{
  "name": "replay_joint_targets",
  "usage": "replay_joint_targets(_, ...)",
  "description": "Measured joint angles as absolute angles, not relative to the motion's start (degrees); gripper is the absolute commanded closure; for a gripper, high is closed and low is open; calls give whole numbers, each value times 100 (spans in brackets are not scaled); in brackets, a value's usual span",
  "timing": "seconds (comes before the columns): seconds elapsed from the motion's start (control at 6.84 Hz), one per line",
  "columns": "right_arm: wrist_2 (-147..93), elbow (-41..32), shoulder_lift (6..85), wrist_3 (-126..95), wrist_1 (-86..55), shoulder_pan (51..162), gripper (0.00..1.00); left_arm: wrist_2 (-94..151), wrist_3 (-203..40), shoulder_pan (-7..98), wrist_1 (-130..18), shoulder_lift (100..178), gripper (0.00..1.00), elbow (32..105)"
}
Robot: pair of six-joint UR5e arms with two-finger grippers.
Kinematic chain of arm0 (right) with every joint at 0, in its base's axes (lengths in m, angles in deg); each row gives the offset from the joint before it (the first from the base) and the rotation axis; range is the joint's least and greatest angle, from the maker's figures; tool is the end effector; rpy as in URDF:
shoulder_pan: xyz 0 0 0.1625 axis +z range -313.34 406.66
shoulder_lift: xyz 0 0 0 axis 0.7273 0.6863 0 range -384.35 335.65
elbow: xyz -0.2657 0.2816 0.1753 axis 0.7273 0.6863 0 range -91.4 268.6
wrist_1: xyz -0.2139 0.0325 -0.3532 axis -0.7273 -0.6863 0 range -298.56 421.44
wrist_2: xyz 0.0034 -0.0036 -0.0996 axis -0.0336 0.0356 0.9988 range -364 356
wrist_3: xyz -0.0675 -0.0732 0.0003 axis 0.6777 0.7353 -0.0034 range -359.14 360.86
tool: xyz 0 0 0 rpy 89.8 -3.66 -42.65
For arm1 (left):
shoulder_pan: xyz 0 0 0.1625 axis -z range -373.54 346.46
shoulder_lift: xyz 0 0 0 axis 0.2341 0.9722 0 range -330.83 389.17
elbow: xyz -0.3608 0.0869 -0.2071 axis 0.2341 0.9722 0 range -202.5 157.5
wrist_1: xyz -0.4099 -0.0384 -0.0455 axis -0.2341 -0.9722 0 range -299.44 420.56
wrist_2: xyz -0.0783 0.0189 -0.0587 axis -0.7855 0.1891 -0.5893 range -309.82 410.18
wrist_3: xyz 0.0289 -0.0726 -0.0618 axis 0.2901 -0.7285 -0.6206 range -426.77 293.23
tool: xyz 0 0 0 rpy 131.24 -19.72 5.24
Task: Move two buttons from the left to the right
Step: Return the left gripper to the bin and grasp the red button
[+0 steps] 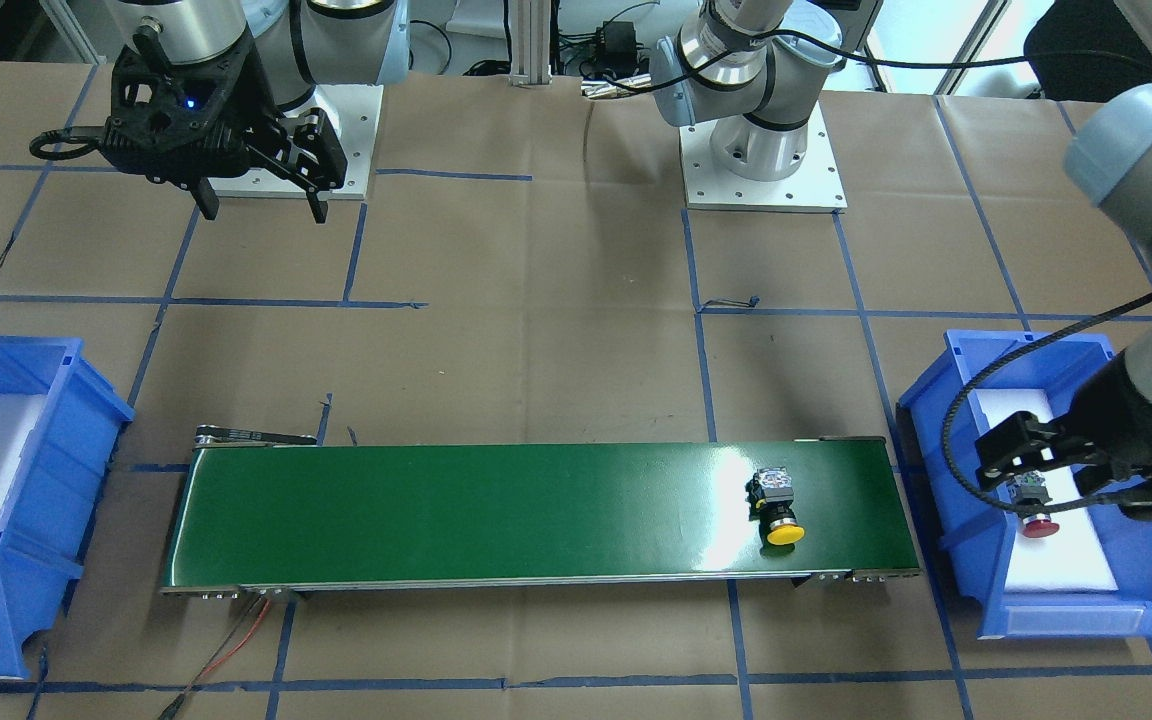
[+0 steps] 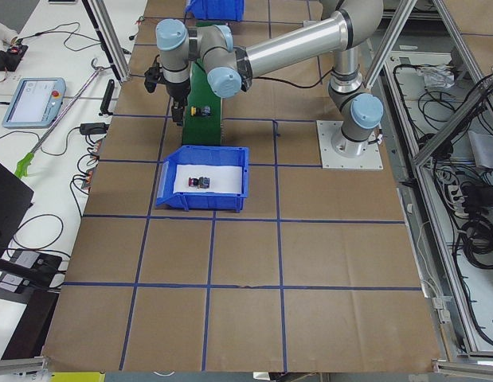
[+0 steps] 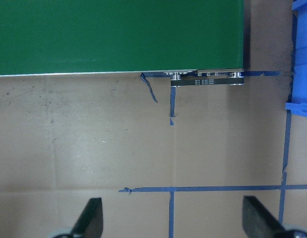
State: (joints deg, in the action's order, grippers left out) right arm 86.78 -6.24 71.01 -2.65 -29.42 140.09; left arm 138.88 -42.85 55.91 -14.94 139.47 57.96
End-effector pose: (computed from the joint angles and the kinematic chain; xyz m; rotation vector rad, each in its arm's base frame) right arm 0.1589 -0.4458 0.4921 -0.0025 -3.1292 0.0389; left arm 0.0974 -0.6456 0.3949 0.0933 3.1348 -0.1083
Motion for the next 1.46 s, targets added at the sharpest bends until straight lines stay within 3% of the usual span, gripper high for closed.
replay_joint_targets(0.73, 8680, -624, 7104, -265, -2934, 14009, 0, 13836, -2939, 4373, -1200, 14008, 0, 6297)
replay_joint_targets(1.46, 8685, -631, 7101, -266, -2925, 14009, 0, 13824, -2929, 4330, 922, 14241, 0, 7788)
